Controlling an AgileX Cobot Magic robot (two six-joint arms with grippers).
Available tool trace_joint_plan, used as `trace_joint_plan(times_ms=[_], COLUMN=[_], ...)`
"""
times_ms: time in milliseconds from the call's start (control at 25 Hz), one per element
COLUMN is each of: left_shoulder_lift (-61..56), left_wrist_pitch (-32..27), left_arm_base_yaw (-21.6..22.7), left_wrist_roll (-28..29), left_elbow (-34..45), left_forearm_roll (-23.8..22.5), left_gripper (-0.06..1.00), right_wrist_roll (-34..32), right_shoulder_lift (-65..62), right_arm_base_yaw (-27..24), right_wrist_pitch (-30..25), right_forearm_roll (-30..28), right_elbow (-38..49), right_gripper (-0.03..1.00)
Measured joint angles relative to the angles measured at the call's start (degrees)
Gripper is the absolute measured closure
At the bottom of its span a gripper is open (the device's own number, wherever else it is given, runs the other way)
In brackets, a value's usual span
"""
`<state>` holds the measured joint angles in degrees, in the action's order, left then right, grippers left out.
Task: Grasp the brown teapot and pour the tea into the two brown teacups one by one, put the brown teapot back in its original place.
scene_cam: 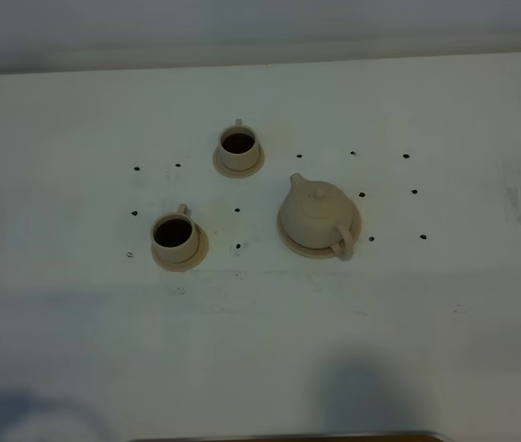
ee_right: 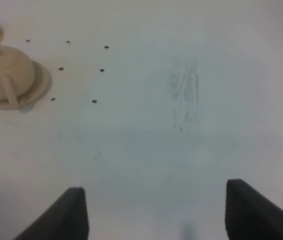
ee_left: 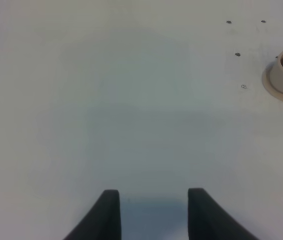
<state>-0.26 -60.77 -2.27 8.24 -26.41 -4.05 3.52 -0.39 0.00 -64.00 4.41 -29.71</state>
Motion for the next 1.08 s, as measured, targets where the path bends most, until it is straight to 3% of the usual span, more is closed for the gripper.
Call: trace_joint_plan(times_ms=[1080], left_shoulder_lift=[0.0], left_wrist_pitch=[0.0], left_arm_base_yaw=[0.0], left_wrist_roll=[0.0], left_elbow=[0.0], left_forearm_roll=[0.0], left_gripper=[0.64], right_wrist_roll=[0.0], right_shoulder_lift=[0.0], right_arm_base_yaw=[0.0], right_wrist_pitch=[0.0], right_forearm_roll=[0.0], right_elbow=[0.0], right_gripper=[0.38])
